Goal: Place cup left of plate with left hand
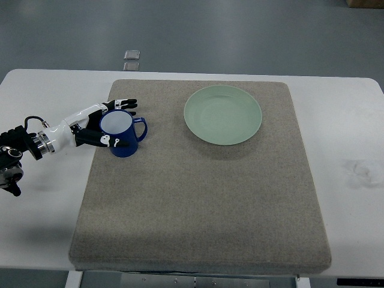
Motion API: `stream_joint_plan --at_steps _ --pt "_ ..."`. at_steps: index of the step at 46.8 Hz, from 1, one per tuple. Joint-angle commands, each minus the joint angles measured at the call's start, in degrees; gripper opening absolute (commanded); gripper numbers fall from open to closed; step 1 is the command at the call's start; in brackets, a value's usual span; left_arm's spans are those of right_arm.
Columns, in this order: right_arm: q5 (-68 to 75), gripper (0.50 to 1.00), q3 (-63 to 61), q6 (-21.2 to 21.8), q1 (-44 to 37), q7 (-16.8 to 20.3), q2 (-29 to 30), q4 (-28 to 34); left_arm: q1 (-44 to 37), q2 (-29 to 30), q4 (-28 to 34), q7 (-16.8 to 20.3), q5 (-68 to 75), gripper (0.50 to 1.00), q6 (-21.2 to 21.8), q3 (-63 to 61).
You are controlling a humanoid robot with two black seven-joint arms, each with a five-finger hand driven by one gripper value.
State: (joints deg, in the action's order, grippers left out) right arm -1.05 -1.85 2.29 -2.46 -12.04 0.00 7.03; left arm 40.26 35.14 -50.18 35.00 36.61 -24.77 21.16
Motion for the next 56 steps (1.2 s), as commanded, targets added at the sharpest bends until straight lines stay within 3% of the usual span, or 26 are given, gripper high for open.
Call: stream_joint_plan --at_steps 1,10,19,42,48,56 --pt "0.0 0.932 0.0 0.0 0.0 0.0 0.0 0.0 0.0 0.3 0.0 0.0 -2.2 0.994 -0.4 0.0" --pt "0.0 0.932 0.0 0.0 0.0 0.0 0.0 0.0 0.2 2.1 -0.1 0.0 -3.5 0.996 -1.4 0.5" --pt "0.0 0.932 0.0 0.0 0.0 0.0 0.0 0.0 0.1 3.5 -0.1 0.0 -3.7 0.996 -5.5 1.8" --pt "0.0 0.932 0.0 0.0 0.0 0.0 0.0 0.0 0.4 4.9 -0.4 0.0 -5.1 0.996 -8.6 10.8" --pt "0.0 0.932 0.0 0.0 0.0 0.0 0.0 0.0 1.1 3.6 0.8 0.0 -10.8 0.992 -6.8 12.5" --pt "0.0 0.932 0.0 0.0 0.0 0.0 0.0 0.0 3.5 0.9 1.4 0.0 -15.1 0.986 4.6 12.5"
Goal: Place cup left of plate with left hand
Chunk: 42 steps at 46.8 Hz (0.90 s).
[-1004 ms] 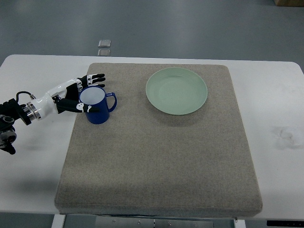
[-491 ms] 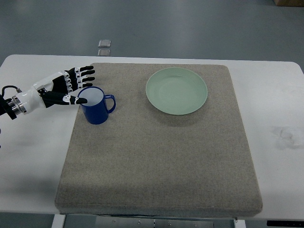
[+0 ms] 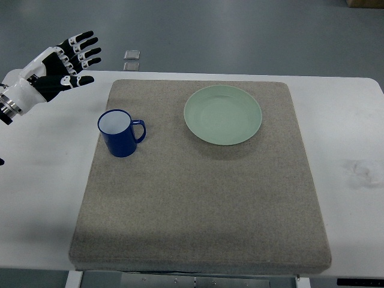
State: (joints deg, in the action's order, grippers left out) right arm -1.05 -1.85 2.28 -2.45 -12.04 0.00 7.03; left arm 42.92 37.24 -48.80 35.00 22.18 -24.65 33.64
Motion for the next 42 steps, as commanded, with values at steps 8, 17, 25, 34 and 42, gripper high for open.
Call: stream_joint_plan --at_steps 8,17,25,34,42 --pt "0.0 0.932 0.0 0.0 0.0 0.0 0.0 0.0 2.6 -7.1 2.1 0.0 -3.1 0.975 13.7 0.2" --pt "0.0 0.932 0.0 0.0 0.0 0.0 0.0 0.0 4.6 -14.7 8.0 -7.4 -8.5 0.973 20.2 0.3" --pt "0.0 0.932 0.0 0.0 0.0 0.0 0.0 0.0 5.2 -20.0 13.8 -10.7 -11.1 0.958 21.9 0.4" --pt "0.0 0.932 0.0 0.0 0.0 0.0 0.0 0.0 5.1 -20.2 14.7 -10.6 -17.3 0.951 16.4 0.5" --pt "0.0 0.932 0.0 0.0 0.0 0.0 0.0 0.0 4.9 -20.3 17.9 -10.0 -18.7 0.956 8.6 3.0"
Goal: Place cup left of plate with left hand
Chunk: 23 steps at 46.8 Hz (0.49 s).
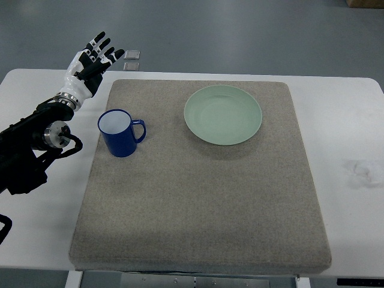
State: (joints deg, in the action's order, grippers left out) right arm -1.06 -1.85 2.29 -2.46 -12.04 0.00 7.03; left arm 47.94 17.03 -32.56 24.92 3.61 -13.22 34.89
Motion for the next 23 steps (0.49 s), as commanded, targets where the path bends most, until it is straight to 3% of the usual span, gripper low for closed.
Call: stream_joint_plan --at_steps 1,9,23 --pt "0.0 0.932 0.0 0.0 0.0 0.0 0.0 0.0 -0.1 -0.1 2.1 0.0 0.0 0.958 -3.4 2.4" --pt "0.0 0.932 0.0 0.0 0.0 0.0 0.0 0.0 0.2 -0.3 2.4 0.0 0.0 0.996 -3.6 3.0" --pt "0.0 0.932 0.0 0.0 0.0 0.0 0.0 0.0 1.0 -0.1 2.7 0.0 0.1 0.996 -3.7 3.0"
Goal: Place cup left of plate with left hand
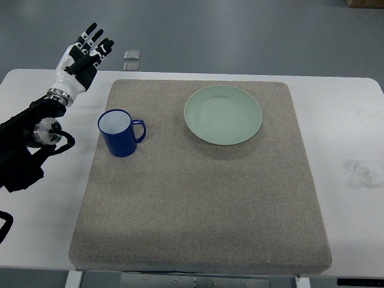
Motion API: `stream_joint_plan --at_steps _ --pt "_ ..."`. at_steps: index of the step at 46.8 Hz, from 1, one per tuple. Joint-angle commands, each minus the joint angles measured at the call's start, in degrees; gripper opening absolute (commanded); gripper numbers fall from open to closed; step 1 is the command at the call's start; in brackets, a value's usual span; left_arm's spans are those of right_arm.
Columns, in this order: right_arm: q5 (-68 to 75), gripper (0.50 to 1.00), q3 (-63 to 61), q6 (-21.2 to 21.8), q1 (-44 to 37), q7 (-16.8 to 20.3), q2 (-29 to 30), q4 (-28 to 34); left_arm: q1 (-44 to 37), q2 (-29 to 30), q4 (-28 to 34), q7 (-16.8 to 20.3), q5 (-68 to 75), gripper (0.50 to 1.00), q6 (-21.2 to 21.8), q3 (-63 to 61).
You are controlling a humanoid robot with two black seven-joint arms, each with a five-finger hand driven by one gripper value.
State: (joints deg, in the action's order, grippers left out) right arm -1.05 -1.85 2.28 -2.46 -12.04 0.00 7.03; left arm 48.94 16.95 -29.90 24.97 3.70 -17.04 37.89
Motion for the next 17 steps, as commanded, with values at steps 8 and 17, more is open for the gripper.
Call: stream_joint_plan --at_steps 8,17 --pt "0.4 0.932 -0.4 0.5 0.0 0.0 0.0 0.1 -0.3 -0.3 -0.1 0.0 -0.2 0.996 0.3 0.0" --pt "-0.1 0.932 0.1 0.7 1.0 0.0 0.0 1.1 -0.3 -0.3 -0.2 0.0 -0.2 0.996 0.3 0.0"
